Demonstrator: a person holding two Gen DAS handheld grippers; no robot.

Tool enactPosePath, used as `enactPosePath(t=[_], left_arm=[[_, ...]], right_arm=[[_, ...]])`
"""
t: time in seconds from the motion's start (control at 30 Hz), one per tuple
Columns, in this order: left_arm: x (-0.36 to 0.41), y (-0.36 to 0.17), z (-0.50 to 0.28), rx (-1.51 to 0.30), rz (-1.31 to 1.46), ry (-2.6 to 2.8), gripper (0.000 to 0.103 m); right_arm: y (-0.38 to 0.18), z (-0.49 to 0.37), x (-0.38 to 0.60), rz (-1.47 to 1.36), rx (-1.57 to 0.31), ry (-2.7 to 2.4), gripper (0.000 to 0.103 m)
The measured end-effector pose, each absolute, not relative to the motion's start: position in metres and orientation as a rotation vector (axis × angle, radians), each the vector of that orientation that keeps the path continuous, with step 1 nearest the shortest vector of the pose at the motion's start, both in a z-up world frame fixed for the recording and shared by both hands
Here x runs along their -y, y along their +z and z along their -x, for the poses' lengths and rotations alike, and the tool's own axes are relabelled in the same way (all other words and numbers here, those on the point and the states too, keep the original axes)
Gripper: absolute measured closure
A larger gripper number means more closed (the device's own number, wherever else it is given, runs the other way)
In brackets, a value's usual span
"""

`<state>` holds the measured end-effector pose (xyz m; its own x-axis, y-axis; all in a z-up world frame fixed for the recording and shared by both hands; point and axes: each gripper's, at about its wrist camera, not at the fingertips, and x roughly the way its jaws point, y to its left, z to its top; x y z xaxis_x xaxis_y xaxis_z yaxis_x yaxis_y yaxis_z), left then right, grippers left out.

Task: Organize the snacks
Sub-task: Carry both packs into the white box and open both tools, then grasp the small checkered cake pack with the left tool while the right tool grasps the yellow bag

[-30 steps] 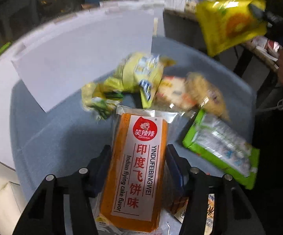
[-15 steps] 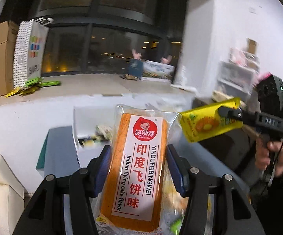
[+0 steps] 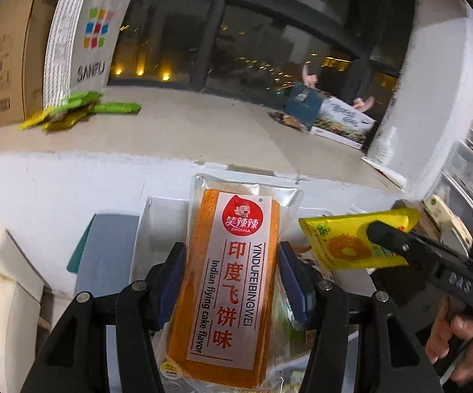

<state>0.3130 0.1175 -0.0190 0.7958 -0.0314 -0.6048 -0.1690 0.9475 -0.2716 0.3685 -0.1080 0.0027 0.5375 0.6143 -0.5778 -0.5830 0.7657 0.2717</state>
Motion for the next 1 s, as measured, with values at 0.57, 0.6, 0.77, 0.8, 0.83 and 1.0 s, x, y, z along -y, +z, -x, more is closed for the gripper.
enactPosePath(t=[0.57, 0.6, 0.77, 0.8, 0.83, 1.0], left_arm=[[-0.117, 0.01, -0.244, -0.59, 0.249, 0.042, 0.0], [-0.112, 0.014, -0.228, -0.572, 0.226, 0.03, 0.0], [-0.095, 0.021, -0.154, -0.538, 0.165, -0.007, 0.0], [-0.093, 0.02, -0.141, -0.536, 0.165, -0.013, 0.0], [-0.091, 0.017, -0.125, -0.536, 0.166, -0.01, 0.0], [-0.082, -0.012, -0.054, -0.552, 0.194, 0.0, 0.0]], right_arm=[[0.005, -0.349, 0.109, 0.0, -0.662, 0.79, 0.0], [0.008, -0.341, 0.112, 0.007, -0.645, 0.799, 0.0], [0.024, -0.296, 0.138, 0.001, -0.583, 0.849, 0.0], [0.028, -0.286, 0.148, 0.004, -0.568, 0.863, 0.0], [0.03, -0.275, 0.155, 0.005, -0.554, 0.876, 0.0], [0.017, -0.2, 0.187, 0.068, -0.527, 0.909, 0.0]])
